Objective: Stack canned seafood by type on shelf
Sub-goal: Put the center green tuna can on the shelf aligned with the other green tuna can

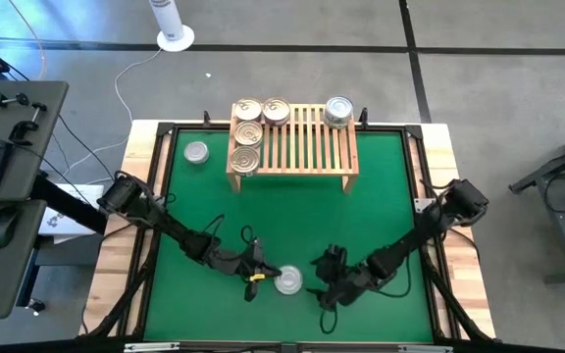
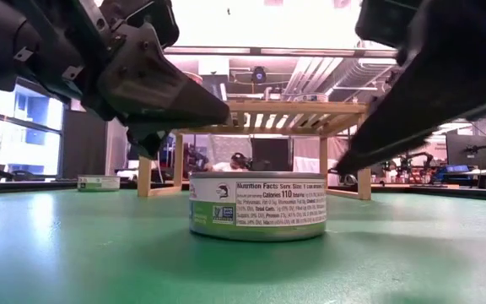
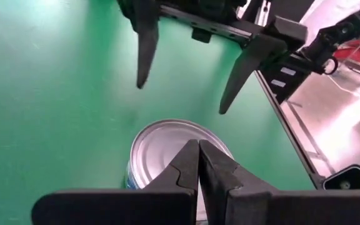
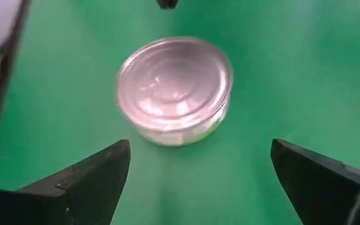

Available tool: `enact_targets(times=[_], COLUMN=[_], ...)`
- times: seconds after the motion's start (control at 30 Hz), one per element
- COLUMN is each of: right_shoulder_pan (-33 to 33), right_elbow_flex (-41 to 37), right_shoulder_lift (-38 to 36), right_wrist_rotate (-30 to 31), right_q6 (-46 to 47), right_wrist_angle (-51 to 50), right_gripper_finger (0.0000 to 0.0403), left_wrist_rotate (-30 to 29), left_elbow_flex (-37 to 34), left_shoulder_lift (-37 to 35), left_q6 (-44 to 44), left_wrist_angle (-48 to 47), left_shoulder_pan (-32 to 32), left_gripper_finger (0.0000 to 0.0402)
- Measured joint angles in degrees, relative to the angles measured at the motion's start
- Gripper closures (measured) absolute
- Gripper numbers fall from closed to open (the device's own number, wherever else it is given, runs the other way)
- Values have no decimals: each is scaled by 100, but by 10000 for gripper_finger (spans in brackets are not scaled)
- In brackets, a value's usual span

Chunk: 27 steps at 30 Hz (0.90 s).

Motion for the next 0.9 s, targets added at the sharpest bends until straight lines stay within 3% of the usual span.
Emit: enact_targets(times=[0.27, 0.53, 0.9], right_shoulder_pan=[548, 223, -433], right_elbow_flex=[-320, -267, -265], right_shoulder_lift=[368, 494, 494], right_wrist_rotate=[481, -559, -1382], right_q6=[-145, -411, -951], right_wrist_angle=[1433, 1826, 1829], right_gripper_finger=[22, 22, 9], left_wrist_rotate=[132, 30, -111], left_elbow_flex=[0, -2, -2], left_shoulder_lift=[0, 0, 0], left_q6=[18, -166, -493], left_wrist_angle=[-295, -404, -644], left_shoulder_pan=[-203, -367, -345], left_gripper_finger=[402, 401, 402])
